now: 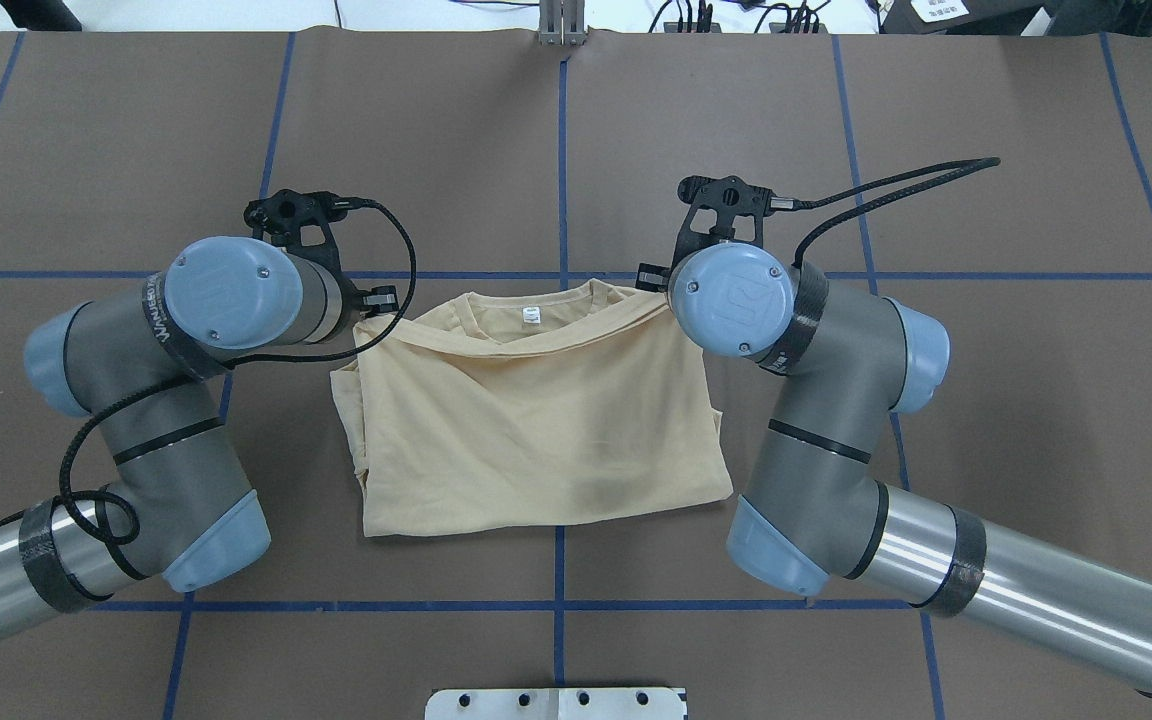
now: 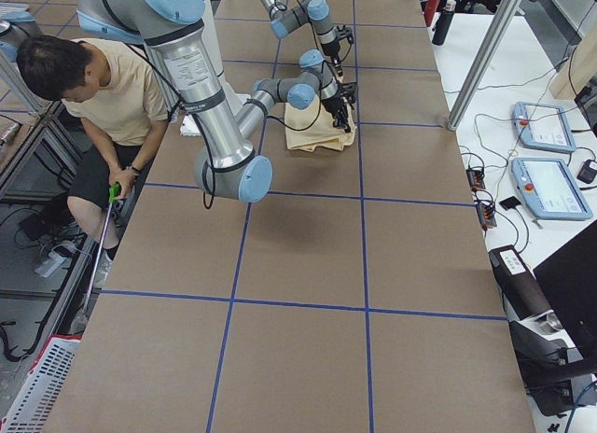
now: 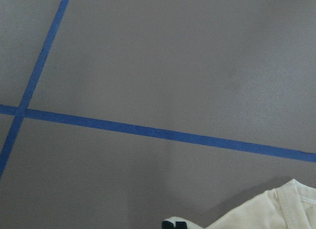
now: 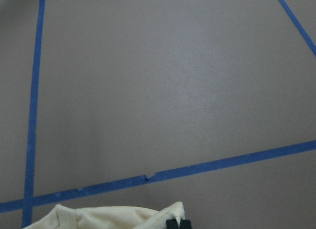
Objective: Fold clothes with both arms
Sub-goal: 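Lay the folded hem down near the collar and open both grippers, then raise the right gripper away while the left gripper grasps the folded shirt's near corner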
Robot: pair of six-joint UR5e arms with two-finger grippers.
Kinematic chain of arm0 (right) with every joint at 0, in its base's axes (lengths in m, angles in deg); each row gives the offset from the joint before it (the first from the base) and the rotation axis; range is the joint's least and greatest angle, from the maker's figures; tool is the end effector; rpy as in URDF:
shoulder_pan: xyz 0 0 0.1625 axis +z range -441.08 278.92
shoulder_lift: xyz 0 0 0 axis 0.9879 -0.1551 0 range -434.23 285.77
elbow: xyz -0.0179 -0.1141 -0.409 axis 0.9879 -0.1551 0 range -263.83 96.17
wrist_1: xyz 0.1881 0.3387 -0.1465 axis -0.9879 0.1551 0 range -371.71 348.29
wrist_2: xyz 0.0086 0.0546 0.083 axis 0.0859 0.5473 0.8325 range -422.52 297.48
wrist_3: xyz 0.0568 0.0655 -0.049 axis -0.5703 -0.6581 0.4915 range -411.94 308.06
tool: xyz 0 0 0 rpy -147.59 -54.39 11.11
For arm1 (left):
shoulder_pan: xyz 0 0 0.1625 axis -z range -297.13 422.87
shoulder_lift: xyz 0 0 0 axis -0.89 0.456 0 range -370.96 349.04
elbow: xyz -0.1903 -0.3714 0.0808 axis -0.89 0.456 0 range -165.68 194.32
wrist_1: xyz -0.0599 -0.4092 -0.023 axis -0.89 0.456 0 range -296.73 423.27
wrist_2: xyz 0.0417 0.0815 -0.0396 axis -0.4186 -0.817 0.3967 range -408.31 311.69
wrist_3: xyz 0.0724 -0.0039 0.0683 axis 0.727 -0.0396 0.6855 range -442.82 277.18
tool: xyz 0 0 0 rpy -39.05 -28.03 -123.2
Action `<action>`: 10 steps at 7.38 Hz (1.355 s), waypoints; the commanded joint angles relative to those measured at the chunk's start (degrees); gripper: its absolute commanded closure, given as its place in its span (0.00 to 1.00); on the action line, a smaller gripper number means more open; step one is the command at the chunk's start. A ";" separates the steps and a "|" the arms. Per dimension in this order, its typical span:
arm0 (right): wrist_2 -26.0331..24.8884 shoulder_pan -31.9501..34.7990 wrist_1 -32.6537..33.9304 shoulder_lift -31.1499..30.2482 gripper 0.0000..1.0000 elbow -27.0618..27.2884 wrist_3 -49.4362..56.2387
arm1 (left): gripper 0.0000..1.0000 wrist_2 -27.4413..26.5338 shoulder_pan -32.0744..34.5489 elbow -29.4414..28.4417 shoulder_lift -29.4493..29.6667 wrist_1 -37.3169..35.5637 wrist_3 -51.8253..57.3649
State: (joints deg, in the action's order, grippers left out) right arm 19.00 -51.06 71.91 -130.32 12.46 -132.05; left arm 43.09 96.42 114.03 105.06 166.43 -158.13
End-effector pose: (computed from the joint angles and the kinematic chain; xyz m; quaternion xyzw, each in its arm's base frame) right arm -0.5119 -0.4667 0.2574 0.1984 -0.3476 0.1889 0.8968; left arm 0.4657 -0.4657 0.3058 0.1589 0.3822 -0.1442 0.8988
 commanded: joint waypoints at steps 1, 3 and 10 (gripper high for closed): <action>0.13 0.22 0.05 0.19 1.00 -0.92 0.31 | 1.00 0.00 0.38 -0.05 0.00 0.02 0.86; 0.04 0.22 0.05 0.19 0.01 -1.36 0.66 | 0.22 0.00 0.38 -0.05 -0.35 0.11 1.12; 17.61 9.09 -1.09 -7.44 0.00 9.34 17.10 | 0.00 3.52 -7.74 8.31 -11.58 10.77 0.74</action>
State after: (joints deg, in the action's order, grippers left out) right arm 35.12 -42.48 70.99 -135.58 19.20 -115.76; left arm 46.92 93.51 122.14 96.48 171.76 -152.27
